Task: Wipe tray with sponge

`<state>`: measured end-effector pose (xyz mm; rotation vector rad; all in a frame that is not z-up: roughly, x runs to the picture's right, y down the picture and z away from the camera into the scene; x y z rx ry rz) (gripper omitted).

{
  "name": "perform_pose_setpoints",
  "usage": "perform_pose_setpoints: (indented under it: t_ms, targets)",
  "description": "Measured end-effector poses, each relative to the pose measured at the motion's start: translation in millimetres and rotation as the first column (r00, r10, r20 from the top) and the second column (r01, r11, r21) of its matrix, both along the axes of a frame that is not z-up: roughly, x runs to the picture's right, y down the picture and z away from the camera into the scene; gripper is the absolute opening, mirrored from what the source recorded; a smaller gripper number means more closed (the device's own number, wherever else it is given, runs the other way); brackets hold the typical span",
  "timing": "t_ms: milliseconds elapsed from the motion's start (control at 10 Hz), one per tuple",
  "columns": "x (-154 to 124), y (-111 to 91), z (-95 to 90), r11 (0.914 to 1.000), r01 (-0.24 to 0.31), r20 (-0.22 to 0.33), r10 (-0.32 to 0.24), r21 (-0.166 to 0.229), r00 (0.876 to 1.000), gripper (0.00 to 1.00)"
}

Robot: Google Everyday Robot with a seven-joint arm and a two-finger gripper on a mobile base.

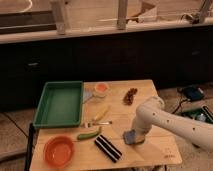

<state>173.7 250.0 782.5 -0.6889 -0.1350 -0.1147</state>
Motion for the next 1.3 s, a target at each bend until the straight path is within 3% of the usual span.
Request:
perform_pose_setpoints:
  t_ms: [100, 200, 500, 1300]
  targets:
    - [-6.0, -12.9, -10.3, 0.9999, 0.008, 0.001, -0.008, 0.009, 1.000, 0.04]
    - [-7.6, -19.3, -16.3, 0.9999, 0.011, -0.001, -0.011, 0.013, 1.000, 0.01]
    - [-11.1, -32.8, -27.8, 0.9993, 0.022, -0.013, -0.022, 0.029, 1.000, 0.00]
    - [-65.9, -67.4, -41.3, 0.9928, 0.093, 0.000, -0.093, 0.076, 0.996, 0.00]
